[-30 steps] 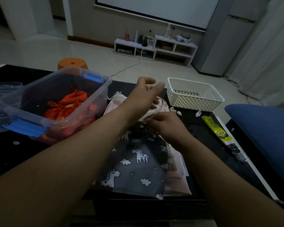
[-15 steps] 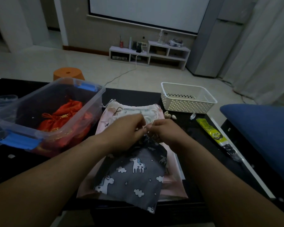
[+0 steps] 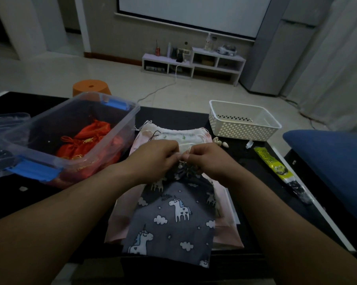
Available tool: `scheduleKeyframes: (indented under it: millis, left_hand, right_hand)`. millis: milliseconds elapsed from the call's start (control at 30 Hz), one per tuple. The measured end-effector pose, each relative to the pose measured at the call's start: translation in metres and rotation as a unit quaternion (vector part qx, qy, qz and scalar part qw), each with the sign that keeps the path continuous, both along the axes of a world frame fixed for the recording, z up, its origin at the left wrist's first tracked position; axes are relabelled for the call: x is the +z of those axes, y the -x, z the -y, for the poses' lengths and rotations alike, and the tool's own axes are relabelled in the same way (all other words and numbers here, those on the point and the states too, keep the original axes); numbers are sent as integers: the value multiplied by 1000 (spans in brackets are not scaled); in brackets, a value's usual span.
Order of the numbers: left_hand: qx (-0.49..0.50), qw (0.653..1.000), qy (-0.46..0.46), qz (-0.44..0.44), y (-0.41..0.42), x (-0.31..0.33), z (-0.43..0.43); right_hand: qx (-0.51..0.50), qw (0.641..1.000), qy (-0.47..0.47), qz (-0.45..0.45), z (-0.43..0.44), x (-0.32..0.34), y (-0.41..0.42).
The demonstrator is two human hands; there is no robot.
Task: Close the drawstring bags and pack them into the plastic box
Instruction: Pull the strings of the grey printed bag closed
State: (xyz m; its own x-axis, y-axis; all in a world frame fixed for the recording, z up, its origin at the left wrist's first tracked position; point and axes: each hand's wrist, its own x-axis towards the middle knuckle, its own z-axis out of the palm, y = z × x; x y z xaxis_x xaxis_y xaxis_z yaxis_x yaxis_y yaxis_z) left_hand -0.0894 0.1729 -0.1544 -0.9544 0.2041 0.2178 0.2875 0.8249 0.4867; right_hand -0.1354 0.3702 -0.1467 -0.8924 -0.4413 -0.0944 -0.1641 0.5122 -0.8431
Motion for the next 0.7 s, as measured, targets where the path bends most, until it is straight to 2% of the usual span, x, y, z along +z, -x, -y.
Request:
scheduleKeyframes:
  millis: [67, 133, 233, 300, 367, 500, 700]
  left_hand:
    - [20, 999, 15, -30, -1, 7, -2]
    - [35, 999, 29, -13, -2, 15, -6]
    - [-6, 995, 9, 101, -6, 18, -17]
    - [-33, 986, -16, 162, -10, 11, -23]
    - [-20, 981, -67, 182, -10, 3, -23]
    - [37, 948, -241, 203, -4, 3, -18]
    - [43, 912, -339, 225, -1, -2, -20]
  right_hand:
    - [-12, 1000, 16, 17, 2, -1, 1]
    - [-26, 997, 58, 47, 2, -2, 3]
    - [-50, 992, 98, 63, -2, -2, 6]
    - [-47, 994, 86, 51, -5, -3, 6]
    - [-35, 997, 60, 26, -6, -4, 5]
    - [-9, 999, 48, -4, -6, -1, 1]
    - [-6, 998, 18, -53, -5, -2, -2]
